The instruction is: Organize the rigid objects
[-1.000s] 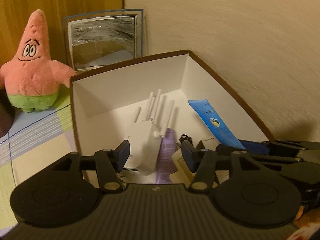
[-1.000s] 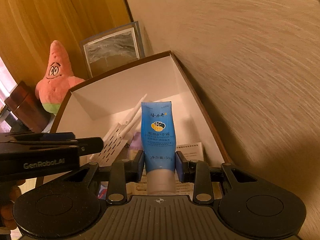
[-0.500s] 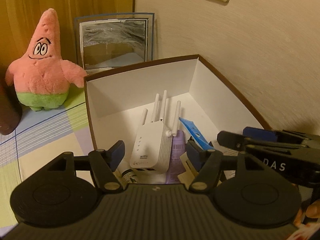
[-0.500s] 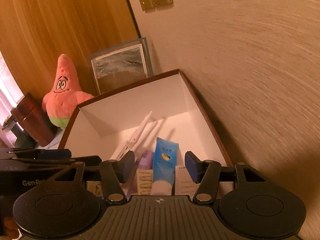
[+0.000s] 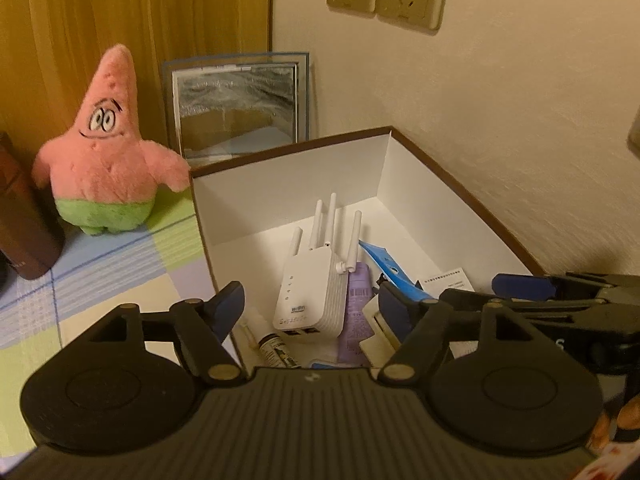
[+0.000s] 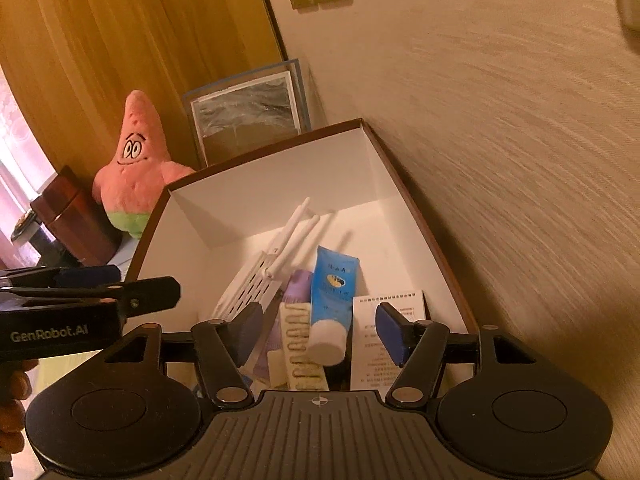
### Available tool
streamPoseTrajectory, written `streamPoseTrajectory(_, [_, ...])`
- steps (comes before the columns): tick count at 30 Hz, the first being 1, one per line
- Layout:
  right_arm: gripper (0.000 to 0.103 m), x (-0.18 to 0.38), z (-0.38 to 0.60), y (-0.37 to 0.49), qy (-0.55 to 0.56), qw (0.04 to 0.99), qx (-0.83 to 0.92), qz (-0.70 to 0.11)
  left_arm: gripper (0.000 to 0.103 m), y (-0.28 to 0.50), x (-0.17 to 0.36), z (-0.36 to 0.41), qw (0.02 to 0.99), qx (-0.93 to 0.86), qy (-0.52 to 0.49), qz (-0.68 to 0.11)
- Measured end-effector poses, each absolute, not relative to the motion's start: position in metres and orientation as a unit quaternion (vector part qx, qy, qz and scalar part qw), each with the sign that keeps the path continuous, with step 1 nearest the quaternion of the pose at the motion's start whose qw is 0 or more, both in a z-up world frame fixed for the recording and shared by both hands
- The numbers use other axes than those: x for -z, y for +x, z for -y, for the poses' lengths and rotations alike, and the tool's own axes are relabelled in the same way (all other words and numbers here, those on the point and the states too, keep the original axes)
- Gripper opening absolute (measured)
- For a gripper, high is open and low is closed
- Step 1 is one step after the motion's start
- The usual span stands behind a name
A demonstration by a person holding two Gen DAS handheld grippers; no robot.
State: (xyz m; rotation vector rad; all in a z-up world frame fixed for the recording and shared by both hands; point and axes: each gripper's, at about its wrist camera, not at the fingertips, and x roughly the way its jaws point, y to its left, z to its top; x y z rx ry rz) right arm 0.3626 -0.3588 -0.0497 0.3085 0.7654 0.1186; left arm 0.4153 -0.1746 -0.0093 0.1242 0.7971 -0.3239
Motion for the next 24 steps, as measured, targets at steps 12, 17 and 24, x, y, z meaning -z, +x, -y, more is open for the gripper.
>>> streamPoseTrajectory(12, [0.061, 0.028, 0.346, 0.31, 0.135, 0.92, -0.061, -0.362, 0.076, 0.342, -0.018, 0.156, 0.922, 0.144, 0.088, -0.349])
streamPoseTrajectory(17, [0.061, 0.018, 0.339, 0.28, 0.139, 0.926, -0.07, -0.345, 0.076, 0.308, -0.026, 0.135, 0.924, 0.131, 0.082, -0.35])
streamPoseTrajectory(24, [0.061, 0.008, 0.326, 0.244, 0.148, 0.925, -0.079, -0.34, 0.076, 0.261, -0.032, 0.106, 0.926, 0.104, 0.072, -0.355])
